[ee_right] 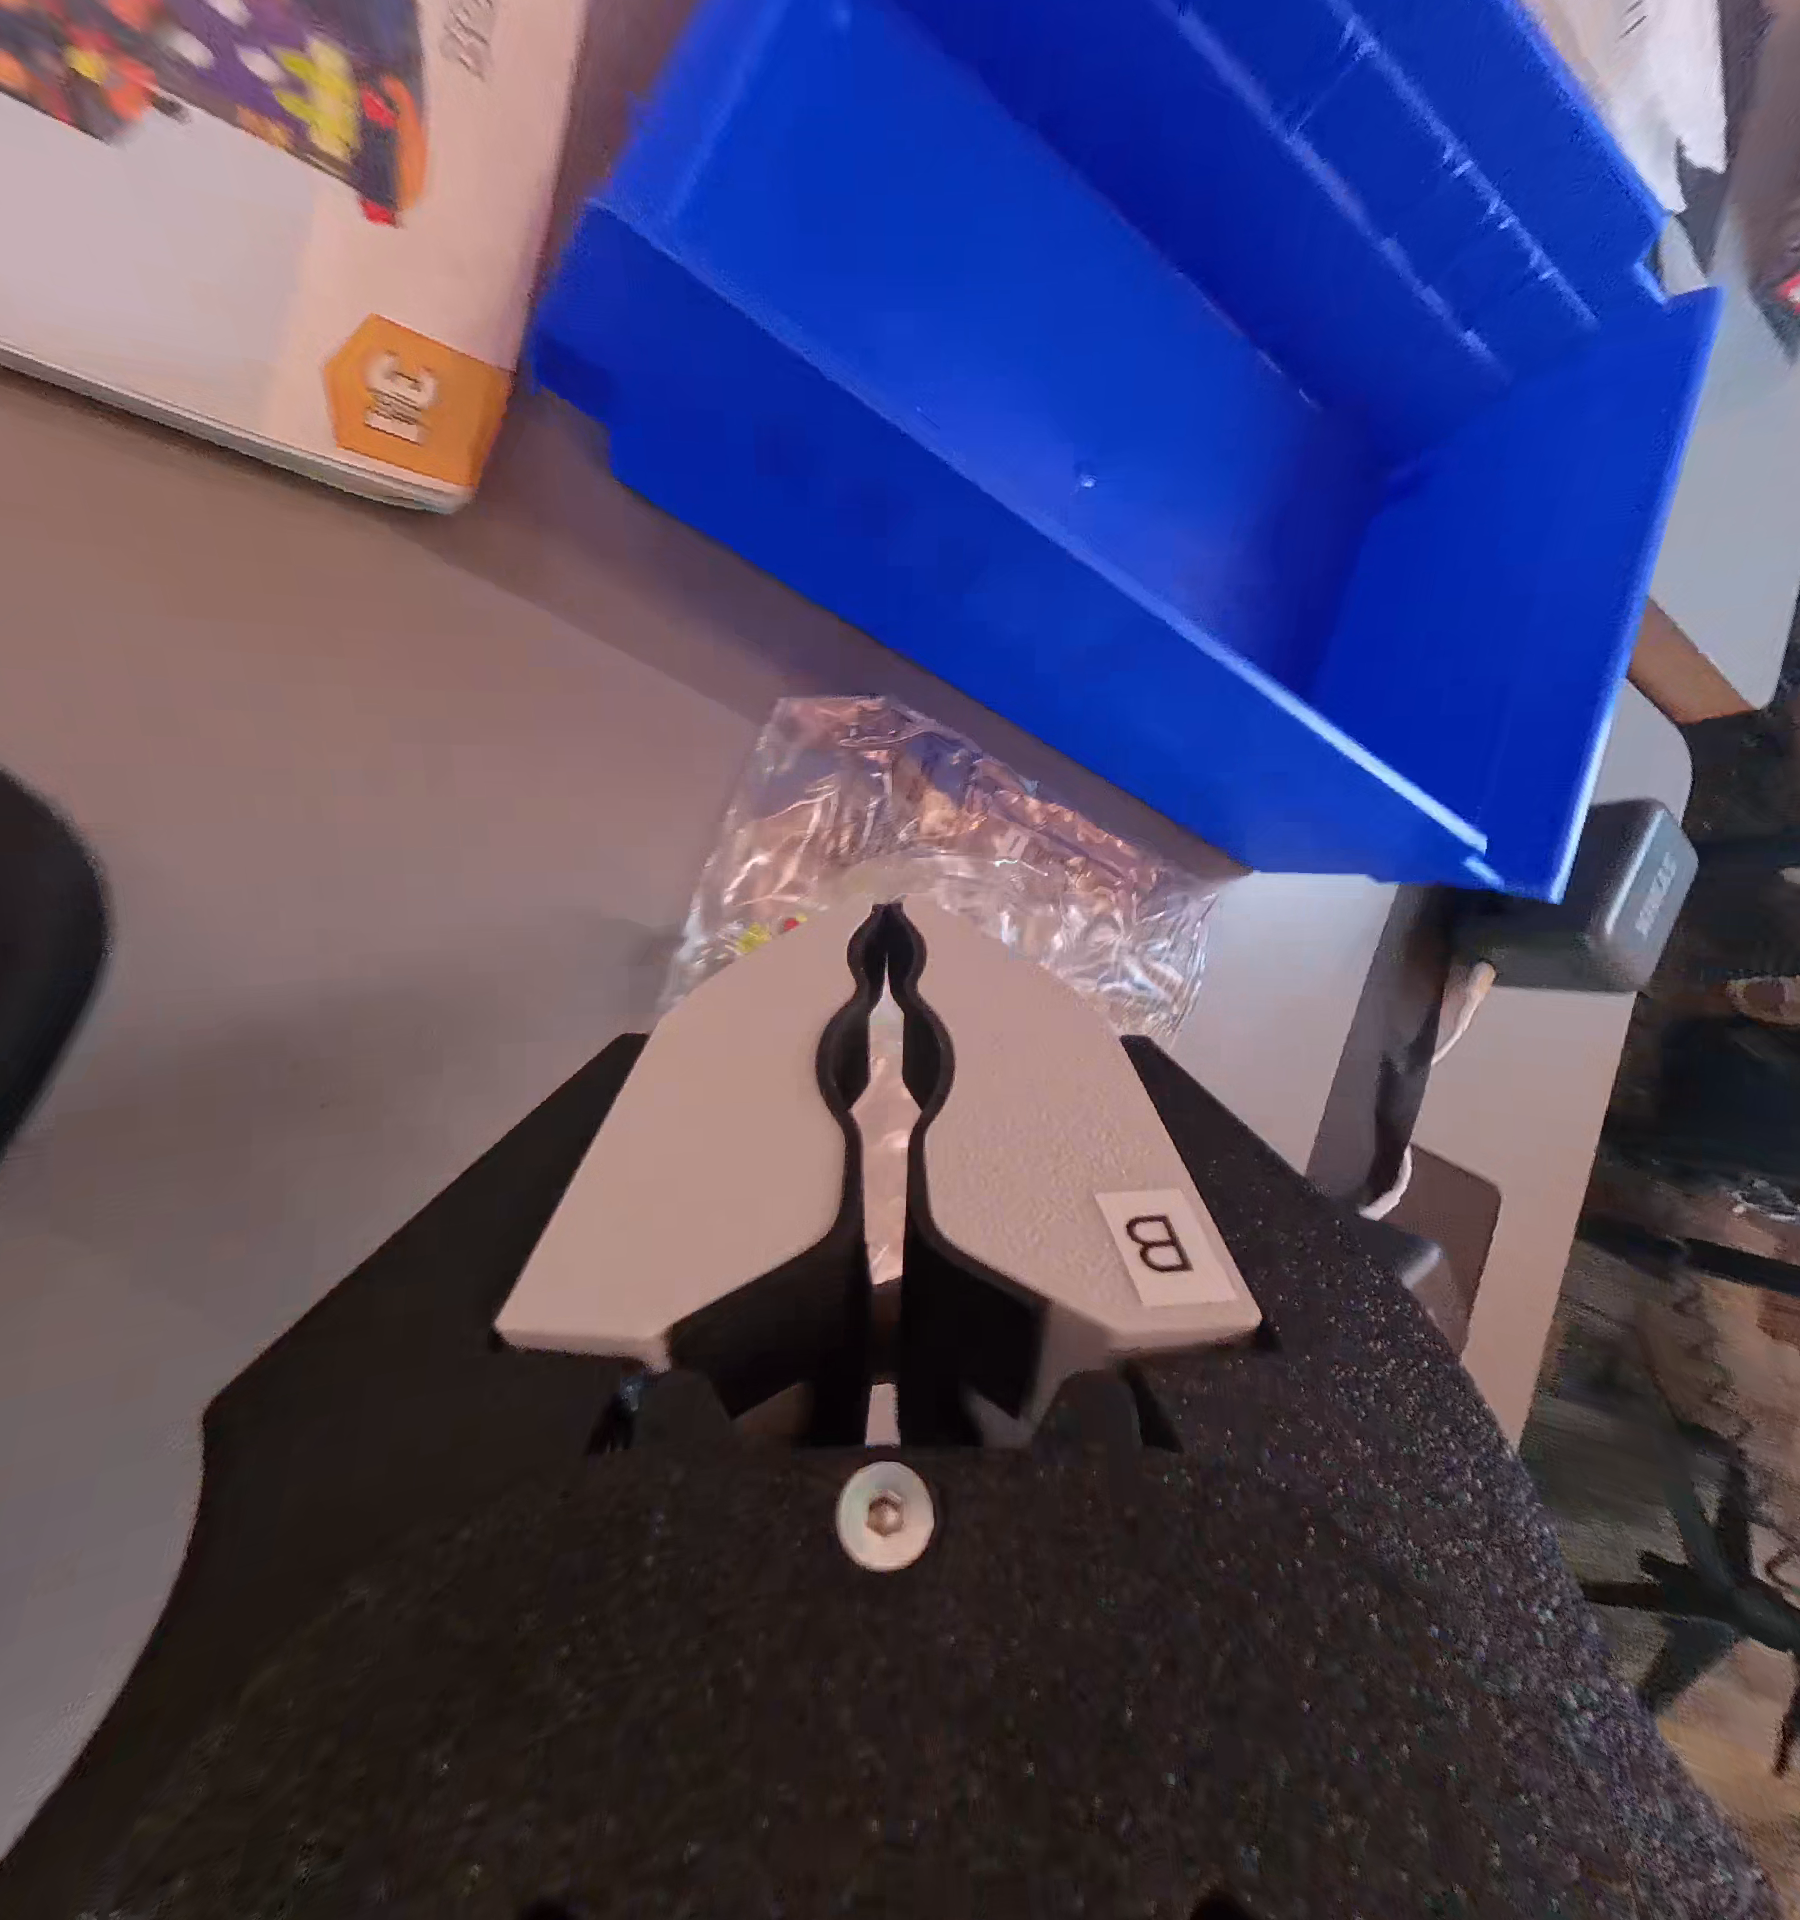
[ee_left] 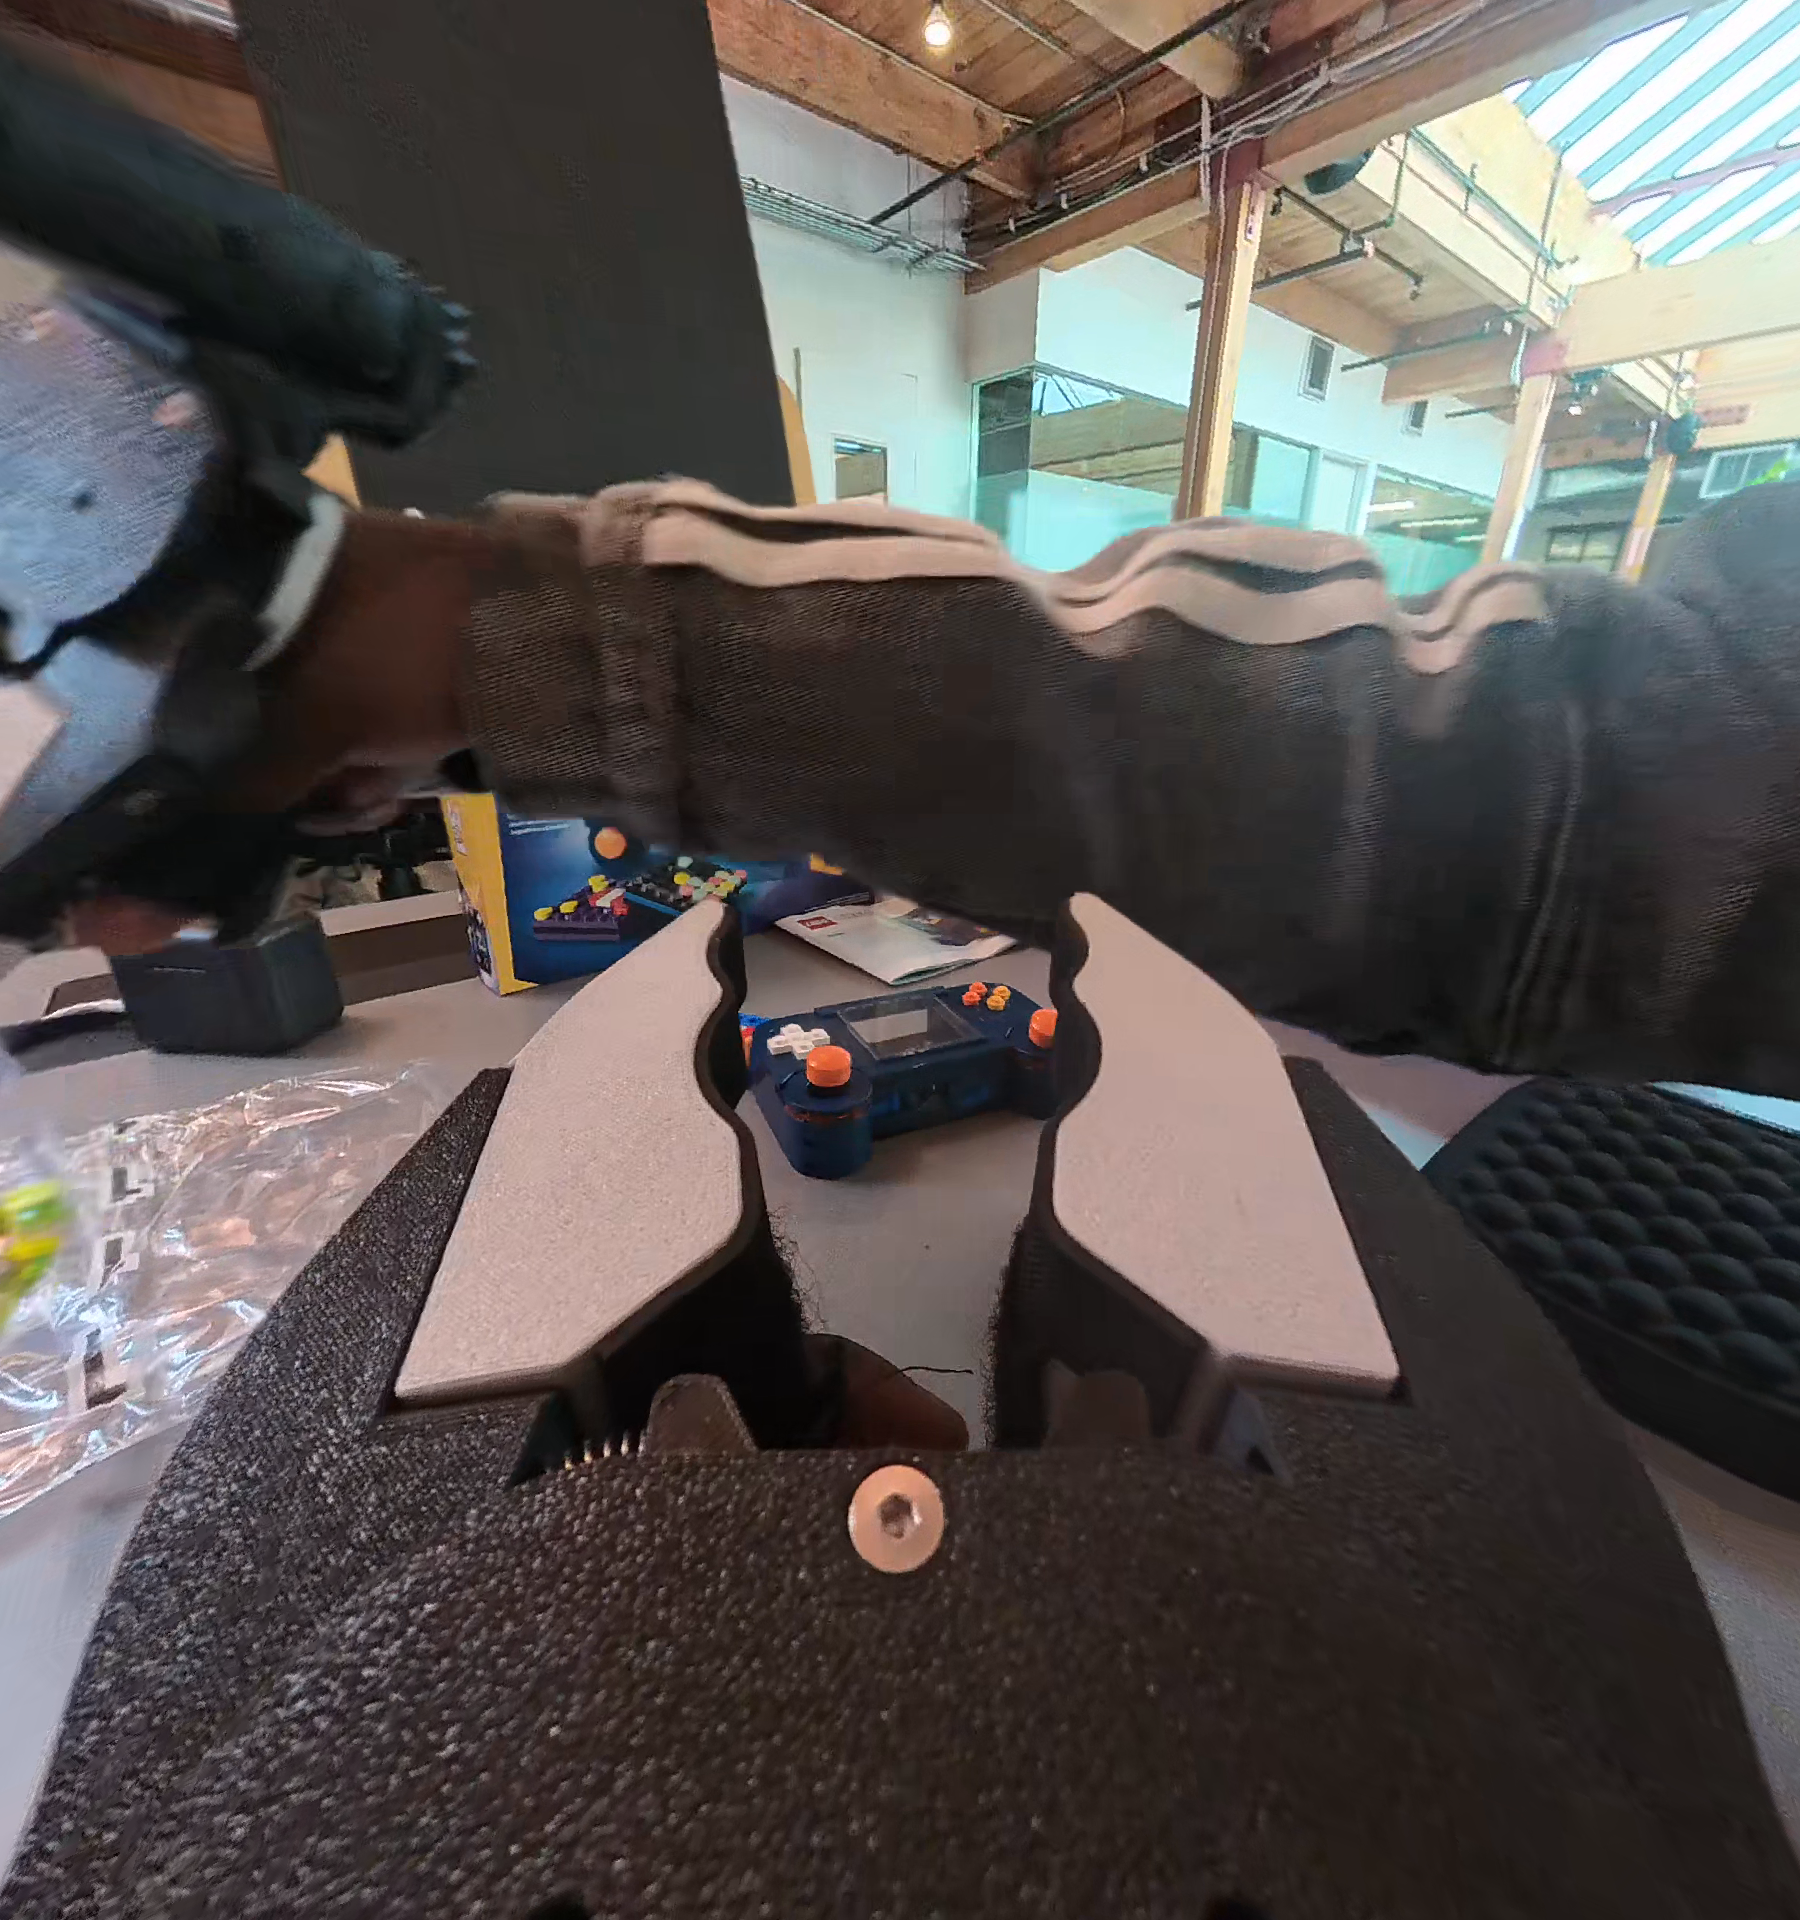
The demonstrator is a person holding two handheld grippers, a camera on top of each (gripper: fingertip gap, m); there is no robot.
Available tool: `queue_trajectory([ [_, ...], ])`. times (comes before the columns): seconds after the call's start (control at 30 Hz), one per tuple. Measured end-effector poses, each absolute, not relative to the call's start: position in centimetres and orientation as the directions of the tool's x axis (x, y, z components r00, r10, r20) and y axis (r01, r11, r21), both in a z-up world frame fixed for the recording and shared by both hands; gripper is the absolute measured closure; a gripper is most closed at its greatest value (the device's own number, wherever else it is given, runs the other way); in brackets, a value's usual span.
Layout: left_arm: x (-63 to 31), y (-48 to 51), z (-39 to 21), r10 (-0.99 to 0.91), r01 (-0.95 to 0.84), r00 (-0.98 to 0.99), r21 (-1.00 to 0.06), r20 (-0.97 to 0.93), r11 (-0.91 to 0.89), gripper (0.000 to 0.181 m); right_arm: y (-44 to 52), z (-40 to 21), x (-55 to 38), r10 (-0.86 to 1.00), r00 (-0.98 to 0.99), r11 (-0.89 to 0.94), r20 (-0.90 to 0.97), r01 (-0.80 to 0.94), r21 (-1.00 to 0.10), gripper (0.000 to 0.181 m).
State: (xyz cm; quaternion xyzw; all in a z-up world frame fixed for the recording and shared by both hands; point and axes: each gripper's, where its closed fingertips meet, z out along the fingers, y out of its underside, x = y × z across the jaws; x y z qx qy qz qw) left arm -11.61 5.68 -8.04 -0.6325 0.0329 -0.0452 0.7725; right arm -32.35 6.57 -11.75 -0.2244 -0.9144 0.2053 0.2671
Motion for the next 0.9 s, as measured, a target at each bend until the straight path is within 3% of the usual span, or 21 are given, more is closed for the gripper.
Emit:
queue_trajectory([
  [0.33, -13.0, 5.3, -7.9, -0.082, 0.084, 0.994, -0.974, 0.068, 0.209, 0.128, 4.6, -15.4, -38.8, 0.495, -0.809, 0.846, 0.317, 0.366, -0.387, 0.181],
  [0.5, -13.1, 5.2, -7.9, -0.075, 0.086, 0.995, -0.974, 0.072, 0.21, 0.129, 4.0, -16.1, -39.0, 0.521, -0.808, 0.824, 0.275, 0.393, -0.408, 0.162],
  [0.73, -13.2, 5.2, -8.1, -0.073, 0.082, 0.995, -0.976, 0.069, 0.201, 0.129, 4.6, -13.7, -38.5, 0.627, -0.743, 0.723, 0.233, 0.443, -0.53, 0.129],
  [0.83, -13.2, 5.3, -8.2, -0.081, 0.089, 0.994, -0.977, 0.074, 0.194, 0.13, 5.1, -8.9, -37.4, 0.717, -0.667, 0.588, 0.203, 0.422, -0.69, 0.118],
  [0.9, -13.2, 5.3, -8.3, -0.081, 0.092, 0.994, -0.977, 0.078, 0.192, 0.13, 5.6, -4.6, -35.6, 0.765, -0.617, 0.482, 0.185, 0.359, -0.799, 0.101],
])
